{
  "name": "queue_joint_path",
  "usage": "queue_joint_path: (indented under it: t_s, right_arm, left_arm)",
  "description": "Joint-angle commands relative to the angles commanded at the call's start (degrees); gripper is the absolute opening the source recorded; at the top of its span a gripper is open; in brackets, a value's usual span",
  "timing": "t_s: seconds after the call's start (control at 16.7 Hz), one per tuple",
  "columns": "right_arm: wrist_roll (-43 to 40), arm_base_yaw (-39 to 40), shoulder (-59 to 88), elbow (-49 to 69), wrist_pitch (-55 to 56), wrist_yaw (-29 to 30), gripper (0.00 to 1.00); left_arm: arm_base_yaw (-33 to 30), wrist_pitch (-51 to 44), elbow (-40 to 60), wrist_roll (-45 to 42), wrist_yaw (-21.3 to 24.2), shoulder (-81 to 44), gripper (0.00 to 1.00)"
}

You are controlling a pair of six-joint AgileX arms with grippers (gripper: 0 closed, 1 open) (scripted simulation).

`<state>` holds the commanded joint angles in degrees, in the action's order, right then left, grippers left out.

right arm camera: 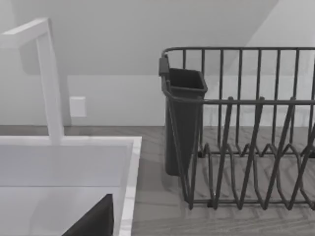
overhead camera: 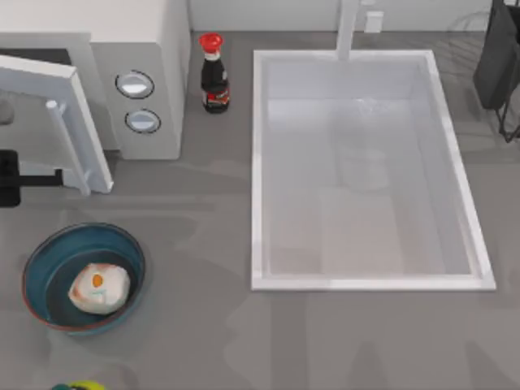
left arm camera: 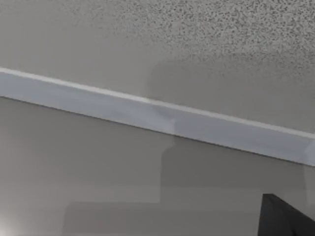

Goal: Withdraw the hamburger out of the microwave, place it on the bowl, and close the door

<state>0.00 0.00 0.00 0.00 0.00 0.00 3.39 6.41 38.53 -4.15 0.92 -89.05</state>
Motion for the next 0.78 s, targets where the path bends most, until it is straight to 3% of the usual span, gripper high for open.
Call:
queue_joint_path:
  t_s: [0.24,0.6,0.78]
  right_arm:
    - [0.0,0.0,0.0,0.0,0.0,0.0,1.00]
    - [0.0,0.0,0.0,0.0,0.0,0.0,1.00]
    - [0.0,0.0,0.0,0.0,0.0,0.0,1.00]
  left_arm:
    - [-0.3,-0.3,4.3,0.2,-0.2,-4.2,0.00]
    - [-1.3,-1.5,20.8,0.7,-0.7,-19.2,0.00]
    - [-1.5,-1.7,22.8,0.8,-0.8,-21.1,0.00]
